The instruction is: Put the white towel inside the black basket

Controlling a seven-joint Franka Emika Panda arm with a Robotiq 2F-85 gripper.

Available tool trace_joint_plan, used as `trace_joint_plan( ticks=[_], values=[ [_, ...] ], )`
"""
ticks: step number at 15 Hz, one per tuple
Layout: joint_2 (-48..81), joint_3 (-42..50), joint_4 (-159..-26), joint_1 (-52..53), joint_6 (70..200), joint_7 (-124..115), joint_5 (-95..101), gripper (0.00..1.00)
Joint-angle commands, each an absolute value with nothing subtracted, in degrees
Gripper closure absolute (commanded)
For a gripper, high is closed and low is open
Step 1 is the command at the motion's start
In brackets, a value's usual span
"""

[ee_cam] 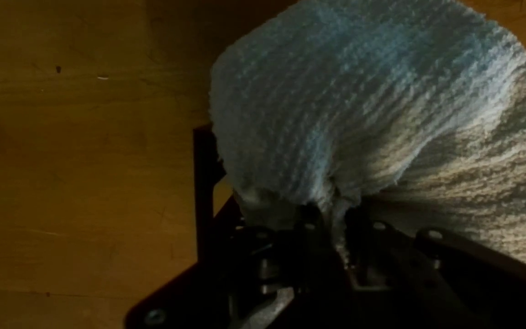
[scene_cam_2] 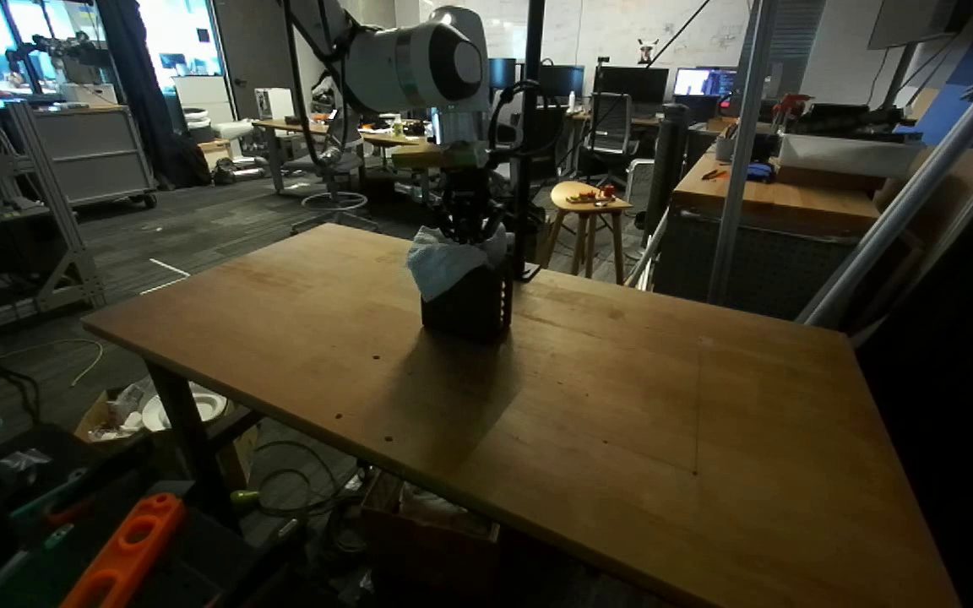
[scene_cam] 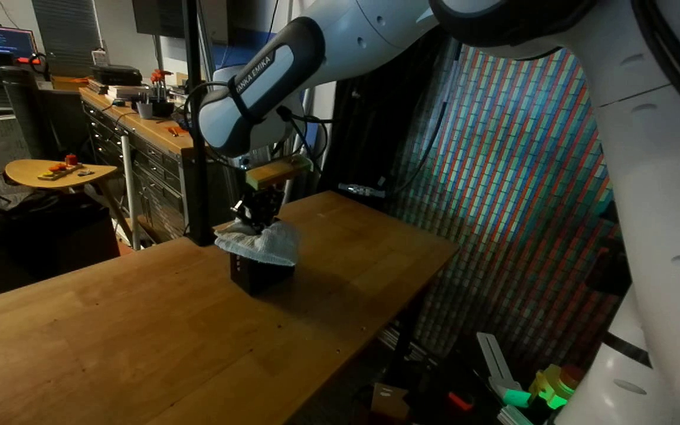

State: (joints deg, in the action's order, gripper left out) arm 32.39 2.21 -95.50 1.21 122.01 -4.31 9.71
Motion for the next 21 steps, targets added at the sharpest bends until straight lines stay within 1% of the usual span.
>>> trace_joint_plan(
  ticks=[1,9,16,17,18,20,21],
  values=[
    [36.5,0.9,-92.3,1.3,123.2,-3.2,8.0,0.96],
    [40.0,-0.1,-92.3,0.3,123.2,0.2,6.4,0.96],
    [35.4,0.9,-94.3,-0.1,122.1,2.7,7.4,0.94],
    [34.5,1.1,-94.6,0.1,122.0,2.6,7.7,0.68],
    [33.6,1.3,-94.8,0.2,121.9,2.3,8.0,0.60],
    [31.7,1.7,-95.2,0.7,122.0,1.7,8.9,0.46],
    [30.7,1.8,-95.2,0.9,121.9,1.5,9.4,0.37]
  ],
)
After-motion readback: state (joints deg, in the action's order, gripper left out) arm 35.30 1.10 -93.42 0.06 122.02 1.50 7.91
